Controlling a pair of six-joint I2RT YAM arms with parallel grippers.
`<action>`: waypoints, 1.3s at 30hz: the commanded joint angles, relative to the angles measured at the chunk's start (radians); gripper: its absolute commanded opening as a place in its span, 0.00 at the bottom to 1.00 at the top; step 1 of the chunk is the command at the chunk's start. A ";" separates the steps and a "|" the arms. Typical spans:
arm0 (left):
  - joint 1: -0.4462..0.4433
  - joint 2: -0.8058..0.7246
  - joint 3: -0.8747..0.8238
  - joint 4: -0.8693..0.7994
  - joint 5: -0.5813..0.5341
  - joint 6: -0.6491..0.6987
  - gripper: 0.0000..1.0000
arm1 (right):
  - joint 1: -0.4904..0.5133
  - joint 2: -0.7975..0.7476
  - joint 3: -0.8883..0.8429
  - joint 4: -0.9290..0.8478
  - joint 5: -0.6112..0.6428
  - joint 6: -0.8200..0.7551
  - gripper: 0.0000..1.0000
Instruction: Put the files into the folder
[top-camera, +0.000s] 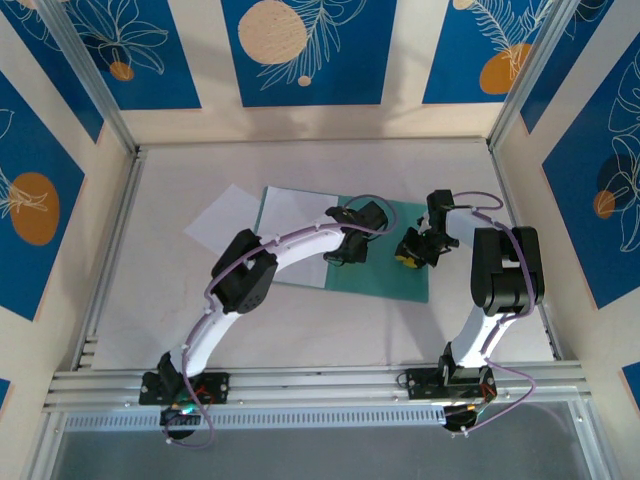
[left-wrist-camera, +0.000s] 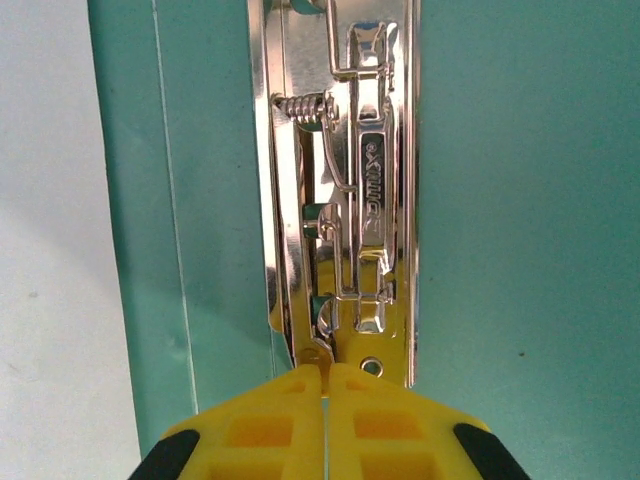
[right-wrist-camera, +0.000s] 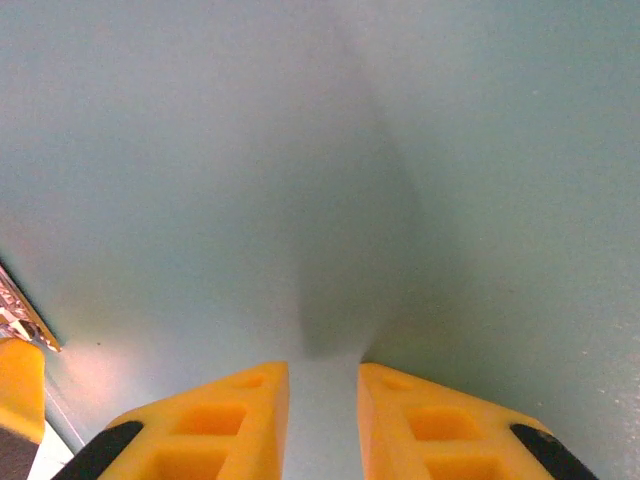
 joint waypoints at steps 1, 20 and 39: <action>-0.015 0.045 -0.052 0.077 0.162 -0.009 0.07 | 0.005 0.033 0.009 -0.007 -0.015 -0.009 0.27; 0.008 -0.043 -0.058 0.092 0.140 -0.010 0.07 | 0.007 0.034 0.011 -0.009 -0.014 -0.014 0.24; 0.085 -0.082 0.066 -0.009 0.088 0.061 0.23 | 0.007 0.034 0.011 -0.010 -0.008 -0.017 0.24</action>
